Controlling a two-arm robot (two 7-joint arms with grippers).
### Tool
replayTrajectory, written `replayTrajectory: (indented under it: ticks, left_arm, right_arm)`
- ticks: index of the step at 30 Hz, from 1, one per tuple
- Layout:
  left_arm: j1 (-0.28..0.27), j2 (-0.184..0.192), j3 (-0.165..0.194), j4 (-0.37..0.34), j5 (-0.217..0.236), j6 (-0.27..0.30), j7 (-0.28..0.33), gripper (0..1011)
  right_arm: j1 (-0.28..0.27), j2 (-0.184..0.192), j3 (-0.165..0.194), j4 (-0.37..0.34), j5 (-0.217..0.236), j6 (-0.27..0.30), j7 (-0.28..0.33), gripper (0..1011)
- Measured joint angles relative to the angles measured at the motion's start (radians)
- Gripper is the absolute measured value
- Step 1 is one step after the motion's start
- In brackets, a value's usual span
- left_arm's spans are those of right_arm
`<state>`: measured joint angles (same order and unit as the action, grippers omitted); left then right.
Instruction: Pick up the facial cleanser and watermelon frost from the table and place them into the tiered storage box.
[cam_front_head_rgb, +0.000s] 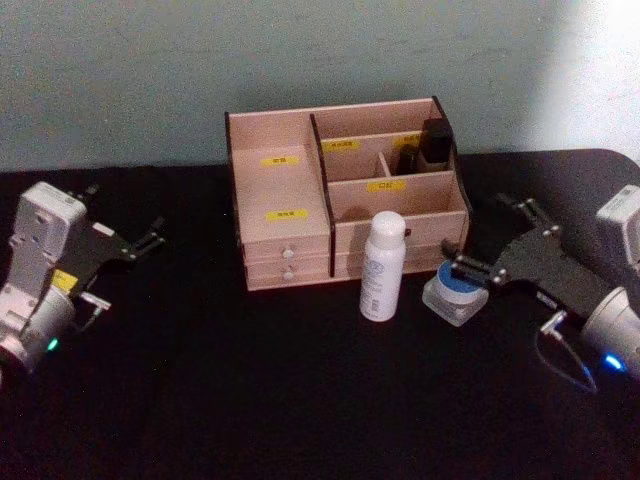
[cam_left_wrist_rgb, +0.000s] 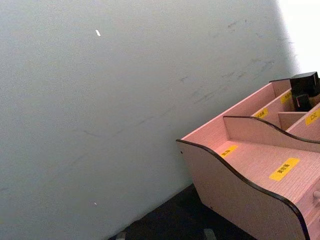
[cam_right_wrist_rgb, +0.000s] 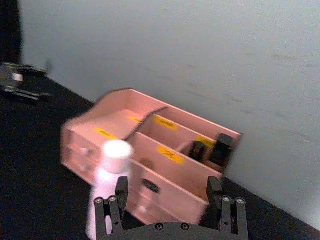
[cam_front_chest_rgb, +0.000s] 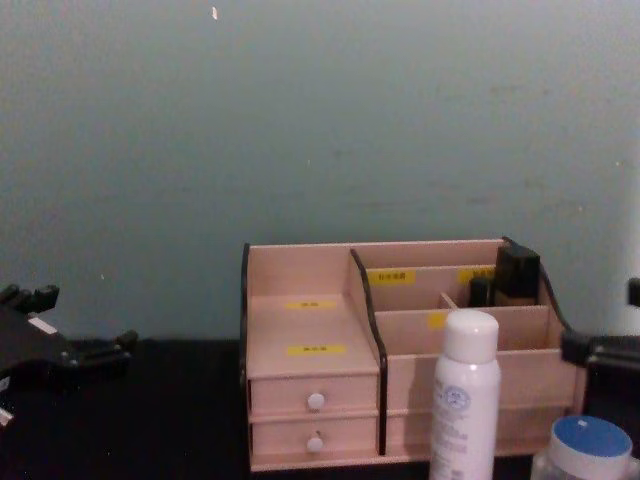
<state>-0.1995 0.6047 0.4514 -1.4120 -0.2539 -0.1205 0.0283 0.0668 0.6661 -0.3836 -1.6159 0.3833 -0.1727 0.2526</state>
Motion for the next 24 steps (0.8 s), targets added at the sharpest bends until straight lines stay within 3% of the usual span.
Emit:
replayTrajectory:
  ticks: [13, 24]
  left_arm:
    - [0.000, 0.000, 0.000, 0.000, 0.000, 0.000, 0.000, 1001]
    - [0.000, 0.000, 0.000, 0.000, 0.000, 0.000, 0.000, 1001]
  right_arm:
    - [0.022, -0.041, -0.041, 0.031, 0.040, 0.019, 0.163, 1002]
    - [0.057, -0.088, -0.053, 0.090, 0.042, 0.065, 0.214, 1002]
